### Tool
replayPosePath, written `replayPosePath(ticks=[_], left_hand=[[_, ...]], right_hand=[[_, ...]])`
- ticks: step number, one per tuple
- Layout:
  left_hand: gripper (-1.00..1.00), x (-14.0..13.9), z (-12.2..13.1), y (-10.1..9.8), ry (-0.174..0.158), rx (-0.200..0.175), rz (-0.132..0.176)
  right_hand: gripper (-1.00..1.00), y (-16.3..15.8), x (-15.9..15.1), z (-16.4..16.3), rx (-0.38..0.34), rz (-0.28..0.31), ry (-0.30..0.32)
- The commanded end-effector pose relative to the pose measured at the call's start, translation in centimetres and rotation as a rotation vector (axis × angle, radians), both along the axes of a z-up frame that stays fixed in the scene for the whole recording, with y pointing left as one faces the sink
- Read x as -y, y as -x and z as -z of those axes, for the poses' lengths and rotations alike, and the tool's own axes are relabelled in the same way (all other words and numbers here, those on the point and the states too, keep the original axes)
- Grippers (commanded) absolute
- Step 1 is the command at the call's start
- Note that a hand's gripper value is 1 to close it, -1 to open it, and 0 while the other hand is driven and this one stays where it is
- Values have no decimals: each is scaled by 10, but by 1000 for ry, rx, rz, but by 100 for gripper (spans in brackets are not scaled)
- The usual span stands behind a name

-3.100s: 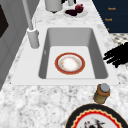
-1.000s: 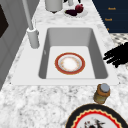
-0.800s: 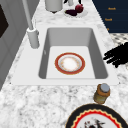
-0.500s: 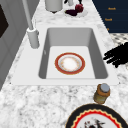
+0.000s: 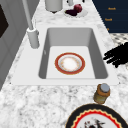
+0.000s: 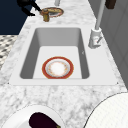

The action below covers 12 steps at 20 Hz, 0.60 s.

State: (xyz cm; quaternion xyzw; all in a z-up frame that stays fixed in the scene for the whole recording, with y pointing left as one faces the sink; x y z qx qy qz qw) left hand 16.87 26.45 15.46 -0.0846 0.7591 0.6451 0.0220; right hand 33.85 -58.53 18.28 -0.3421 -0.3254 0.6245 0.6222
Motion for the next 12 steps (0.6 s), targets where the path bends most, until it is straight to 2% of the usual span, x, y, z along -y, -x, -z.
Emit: replayPosePath(ticks=[1, 7, 12], left_hand=[[0, 0, 0, 0, 0, 0, 0], [0, 0, 0, 0, 0, 0, 0], [0, 0, 0, 0, 0, 0, 0]], right_hand=[[-100, 16, -6, -19, -56, 38, -32], [-100, 44, -25, -50, -120, 24, -3], [-100, 62, -42, -64, -124, 68, 30]])
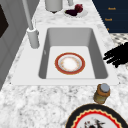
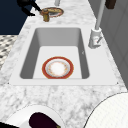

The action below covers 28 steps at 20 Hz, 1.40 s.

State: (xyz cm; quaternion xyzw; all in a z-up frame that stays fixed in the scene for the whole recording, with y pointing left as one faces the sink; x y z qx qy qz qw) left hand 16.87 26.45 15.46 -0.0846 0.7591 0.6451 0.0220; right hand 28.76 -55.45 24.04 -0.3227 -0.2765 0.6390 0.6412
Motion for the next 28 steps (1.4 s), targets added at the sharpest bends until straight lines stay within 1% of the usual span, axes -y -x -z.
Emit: replayPosePath(ticks=[1, 4, 5, 6, 8, 12, 13, 14, 17, 26, 28], left_hand=[[0, 0, 0, 0, 0, 0, 0], [0, 0, 0, 0, 0, 0, 0], [0, 0, 0, 0, 0, 0, 0], [0, 0, 0, 0, 0, 0, 0], [0, 0, 0, 0, 0, 0, 0], [0, 0, 0, 0, 0, 0, 0], [0, 0, 0, 0, 0, 0, 0], [0, 0, 0, 0, 0, 0, 0], [0, 0, 0, 0, 0, 0, 0], [0, 0, 0, 0, 0, 0, 0], [0, 0, 0, 0, 0, 0, 0]], right_hand=[[-100, 19, -15, -5, -7, 42, 0], [-100, 27, -26, -4, 12, 46, -3], [-100, 24, -28, -2, 7, 14, 5], [-100, 23, -28, 0, -5, 7, 4], [-100, 36, -34, 4, 4, 15, -9], [-100, 33, -45, 9, 1, 34, -2], [-100, 33, -39, 15, 5, 30, 0], [-100, 34, -40, 17, 0, 25, 0], [-100, 29, -45, 21, -2, 41, -7], [-100, 29, -37, 43, -2, 38, -5], [-100, 24, -34, 49, -3, 41, -4]])
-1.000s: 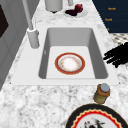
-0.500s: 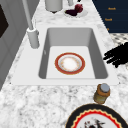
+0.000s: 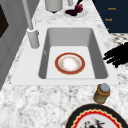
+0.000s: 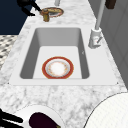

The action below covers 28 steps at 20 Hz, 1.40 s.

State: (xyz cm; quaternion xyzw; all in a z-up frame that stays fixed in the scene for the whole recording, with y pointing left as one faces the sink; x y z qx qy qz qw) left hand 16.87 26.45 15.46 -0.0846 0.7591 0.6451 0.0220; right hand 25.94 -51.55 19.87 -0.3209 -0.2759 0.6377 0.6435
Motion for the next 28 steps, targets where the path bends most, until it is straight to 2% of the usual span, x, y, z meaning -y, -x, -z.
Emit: replayPosePath(ticks=[1, 9, 14, 22, 23, 25, 28], left_hand=[[0, 0, 0, 0, 0, 0, 0], [0, 0, 0, 0, 0, 0, 0], [0, 0, 0, 0, 0, 0, 0], [0, 0, 0, 0, 0, 0, 0], [0, 0, 0, 0, 0, 0, 0], [0, 0, 0, 0, 0, 0, 0], [0, 0, 0, 0, 0, 0, 0]], right_hand=[[-100, -8, 5, 10, 0, 38, 0], [-100, -41, 6, 24, -14, 44, 17], [-100, -43, 18, 56, 28, 17, 27], [-100, -61, 31, 84, 18, 19, 20], [100, -64, 30, 86, 22, 20, 22], [100, -65, 32, 87, 24, -3, 45], [100, -68, 33, 86, 70, -1, 38]])
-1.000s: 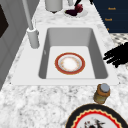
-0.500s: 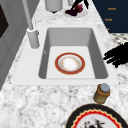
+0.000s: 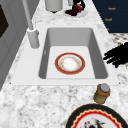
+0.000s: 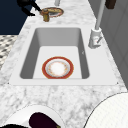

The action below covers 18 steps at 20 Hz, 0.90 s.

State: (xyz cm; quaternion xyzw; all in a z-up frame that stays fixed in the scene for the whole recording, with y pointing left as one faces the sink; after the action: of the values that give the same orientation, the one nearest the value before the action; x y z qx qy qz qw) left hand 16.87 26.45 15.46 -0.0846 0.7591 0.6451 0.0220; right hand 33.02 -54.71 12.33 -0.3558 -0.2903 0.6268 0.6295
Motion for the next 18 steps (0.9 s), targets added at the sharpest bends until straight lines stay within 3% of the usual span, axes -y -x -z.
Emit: replayPosePath(ticks=[1, 9, 14, 18], left_hand=[[0, 0, 0, 0, 0, 0, 0], [0, 0, 0, 0, 0, 0, 0], [0, 0, 0, 0, 0, 0, 0], [0, 0, 0, 0, 0, 0, 0]], right_hand=[[100, 0, 0, 8, -6, 0, 7], [100, 0, 0, -33, 6, 37, -17], [100, 10, -6, -68, 3, 34, -53], [100, 20, -18, -94, 7, 9, -29]])
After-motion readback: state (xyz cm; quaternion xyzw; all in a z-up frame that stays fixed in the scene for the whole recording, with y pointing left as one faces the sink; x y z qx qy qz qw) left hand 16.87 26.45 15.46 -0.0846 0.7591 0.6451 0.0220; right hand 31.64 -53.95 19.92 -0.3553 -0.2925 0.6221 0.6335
